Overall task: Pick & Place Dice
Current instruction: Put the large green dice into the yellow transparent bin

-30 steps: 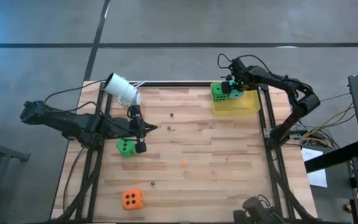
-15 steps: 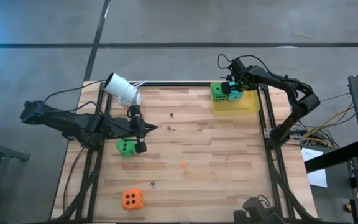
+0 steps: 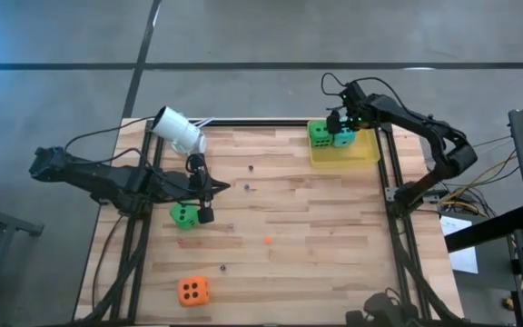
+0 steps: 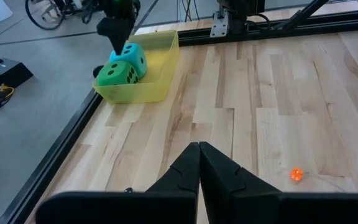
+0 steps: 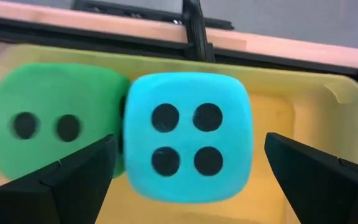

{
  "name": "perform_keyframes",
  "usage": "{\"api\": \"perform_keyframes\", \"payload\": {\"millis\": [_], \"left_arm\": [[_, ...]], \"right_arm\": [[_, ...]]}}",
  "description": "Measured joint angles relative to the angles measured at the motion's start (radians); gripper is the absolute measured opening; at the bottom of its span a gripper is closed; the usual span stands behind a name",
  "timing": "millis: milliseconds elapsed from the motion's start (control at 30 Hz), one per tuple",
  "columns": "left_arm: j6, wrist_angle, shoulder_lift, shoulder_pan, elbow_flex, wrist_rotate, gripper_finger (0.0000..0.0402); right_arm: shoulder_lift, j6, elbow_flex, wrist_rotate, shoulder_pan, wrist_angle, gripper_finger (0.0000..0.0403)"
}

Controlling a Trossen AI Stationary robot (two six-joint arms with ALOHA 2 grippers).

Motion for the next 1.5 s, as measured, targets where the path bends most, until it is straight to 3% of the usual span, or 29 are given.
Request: {"api": "perform_keyframes", "payload": {"millis": [200,700,900,1500], "left_arm": [[0.000,0.000,0.000,0.000,0.000,0.000,0.0012],[0.000,0.000,0.000,0.000,0.000,0.000,0.0012],[0.000,0.000,0.000,0.000,0.000,0.000,0.0012],[0.000,0.000,0.000,0.000,0.000,0.000,0.0012]], "right_arm": [[-0.105,-0.007,0.000,-0.061,0.013,0.000,0.0400],[-0.353,-0.129,-0.006,-0.038,0.209,0.001,0.0400],[-0.381,-0.135,-0.009,0.020,0.306,0.001,0.0400],[-0.381,-0.203,-0.009,0.013,0.609,0.001,0.0400]]}}
